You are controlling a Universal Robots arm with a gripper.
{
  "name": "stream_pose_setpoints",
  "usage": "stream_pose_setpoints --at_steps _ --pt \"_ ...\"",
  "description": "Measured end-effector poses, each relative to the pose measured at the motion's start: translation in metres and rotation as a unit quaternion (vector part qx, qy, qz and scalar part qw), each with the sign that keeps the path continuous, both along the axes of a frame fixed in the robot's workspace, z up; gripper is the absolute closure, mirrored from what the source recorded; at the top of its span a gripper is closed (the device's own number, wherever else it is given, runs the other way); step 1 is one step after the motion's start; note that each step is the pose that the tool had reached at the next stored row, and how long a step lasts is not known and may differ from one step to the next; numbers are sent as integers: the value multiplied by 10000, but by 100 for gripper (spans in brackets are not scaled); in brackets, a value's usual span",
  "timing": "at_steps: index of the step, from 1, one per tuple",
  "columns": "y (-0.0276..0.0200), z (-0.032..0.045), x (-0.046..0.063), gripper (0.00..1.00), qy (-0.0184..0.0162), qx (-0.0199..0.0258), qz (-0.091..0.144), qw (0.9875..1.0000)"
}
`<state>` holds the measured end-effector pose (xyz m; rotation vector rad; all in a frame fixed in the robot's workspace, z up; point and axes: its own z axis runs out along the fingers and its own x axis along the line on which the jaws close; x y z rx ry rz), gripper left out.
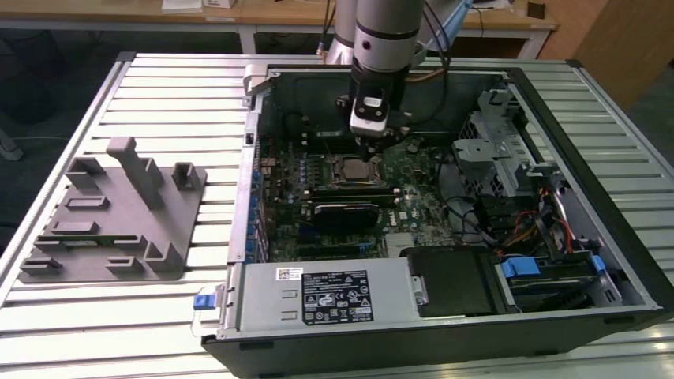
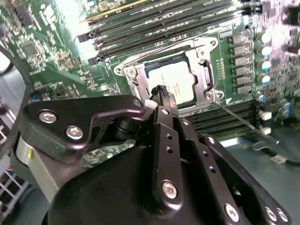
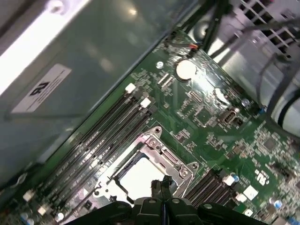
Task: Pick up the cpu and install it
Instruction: 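Close the cpu cover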
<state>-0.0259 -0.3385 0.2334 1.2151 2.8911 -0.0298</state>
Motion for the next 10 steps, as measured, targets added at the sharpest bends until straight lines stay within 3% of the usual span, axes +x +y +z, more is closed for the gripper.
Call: stream_pose_setpoints --at_steps 5,10 --pt "0 -4 0 89 0 0 458 9990" --pt "0 -7 0 89 0 0 911 9958"
